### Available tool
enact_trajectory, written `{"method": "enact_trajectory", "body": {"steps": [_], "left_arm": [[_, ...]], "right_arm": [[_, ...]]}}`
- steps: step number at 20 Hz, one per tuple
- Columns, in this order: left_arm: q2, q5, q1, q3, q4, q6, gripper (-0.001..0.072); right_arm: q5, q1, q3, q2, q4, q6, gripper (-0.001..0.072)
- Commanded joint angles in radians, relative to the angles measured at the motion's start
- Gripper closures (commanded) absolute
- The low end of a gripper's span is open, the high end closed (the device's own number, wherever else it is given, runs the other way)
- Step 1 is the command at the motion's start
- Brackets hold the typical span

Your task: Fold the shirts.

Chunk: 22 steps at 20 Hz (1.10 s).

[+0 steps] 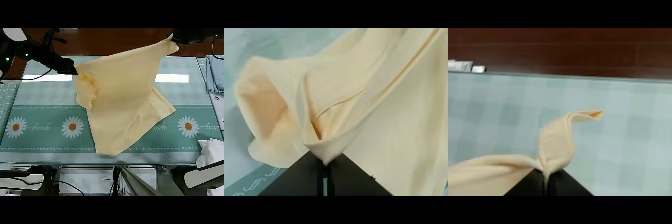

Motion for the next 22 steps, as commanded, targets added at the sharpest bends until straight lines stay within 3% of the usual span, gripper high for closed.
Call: {"method": "enact_trajectory", "body": {"steps": [1,3,5,7,8,10,13,15,18,22], "left_arm": [[-0.029,-0.002,0.003,0.0,0.003,0.029,0.0677],[-0.033,-0.002,0.002,0.0,0.003,0.029,0.0677],[-0.034,-0.003,0.003,0.0,0.004,0.029,0.0677],[-0.034,-0.016,0.004,0.0,0.004,0.029,0.0677],[-0.034,-0.031,0.004,0.0,0.004,0.029,0.0677],[-0.034,-0.04,0.004,0.0,0.004,0.029,0.0677],[-0.035,-0.038,0.004,0.0,0.004,0.029,0.0677],[-0.035,-0.04,0.004,0.0,0.004,0.029,0.0677],[-0.035,-0.051,0.004,0.0,0.005,0.029,0.0677],[-0.035,-0.039,0.004,0.0,0.005,0.029,0.0677]], "right_arm": [[-0.131,-0.002,0.0,-0.021,-0.093,0.025,0.0689],[-0.092,0.003,0.0,-0.036,-0.081,0.025,0.0677],[-0.044,0.003,0.0,-0.045,-0.018,0.025,0.0437],[0.015,-0.002,0.011,-0.022,0.022,0.024,0.027],[0.052,-0.007,0.016,0.007,0.011,0.017,0.0235],[0.162,-0.031,0.017,0.096,-0.054,-0.006,0.0231],[0.491,-0.087,-0.003,0.212,-0.302,-0.008,0.0232],[0.584,-0.159,-0.108,0.277,-0.313,-0.003,0.0232],[0.539,-0.261,-0.428,0.433,-0.156,0.006,0.0232],[0.363,-0.306,-1.003,0.716,0.045,-0.019,0.0231]]}}
